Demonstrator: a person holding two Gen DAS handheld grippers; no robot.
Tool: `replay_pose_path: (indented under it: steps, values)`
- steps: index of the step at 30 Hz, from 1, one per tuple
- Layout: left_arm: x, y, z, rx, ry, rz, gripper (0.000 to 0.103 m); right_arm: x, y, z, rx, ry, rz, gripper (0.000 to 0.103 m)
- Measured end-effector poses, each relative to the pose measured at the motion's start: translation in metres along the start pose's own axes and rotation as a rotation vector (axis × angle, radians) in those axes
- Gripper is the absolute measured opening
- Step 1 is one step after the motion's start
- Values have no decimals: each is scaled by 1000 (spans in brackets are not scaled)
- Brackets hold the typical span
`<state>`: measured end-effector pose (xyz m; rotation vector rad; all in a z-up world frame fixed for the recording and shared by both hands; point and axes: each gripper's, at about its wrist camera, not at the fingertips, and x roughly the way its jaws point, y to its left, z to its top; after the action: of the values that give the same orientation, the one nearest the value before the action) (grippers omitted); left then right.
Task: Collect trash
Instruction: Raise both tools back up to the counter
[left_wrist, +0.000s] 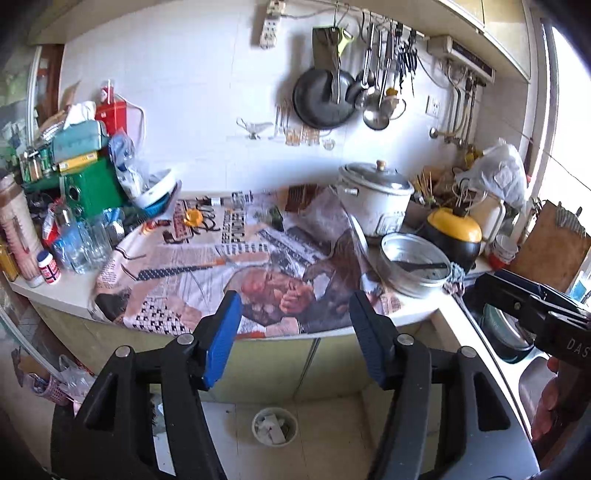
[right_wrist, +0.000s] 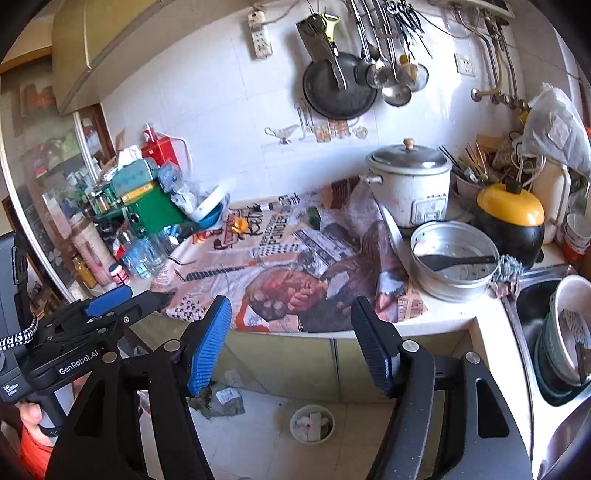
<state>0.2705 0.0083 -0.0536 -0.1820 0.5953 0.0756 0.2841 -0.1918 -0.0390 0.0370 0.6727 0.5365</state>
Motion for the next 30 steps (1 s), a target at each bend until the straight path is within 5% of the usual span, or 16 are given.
replay_pose_path:
  steps: [5,13,21,30]
  values:
    - [-19,-1,19,-20,-80,38,85,-13,5,19,-57,-73,6,77]
    - [9,21,43,-44,-104,68,93,3,3,46,-65,-111,5,88]
    - [90,83,78,-75,-89,42,93,74,8,72,-48,-103,-51,89]
    - [197,179,147,-70,13,-14,93,183,29,127,25,-48,-108,88]
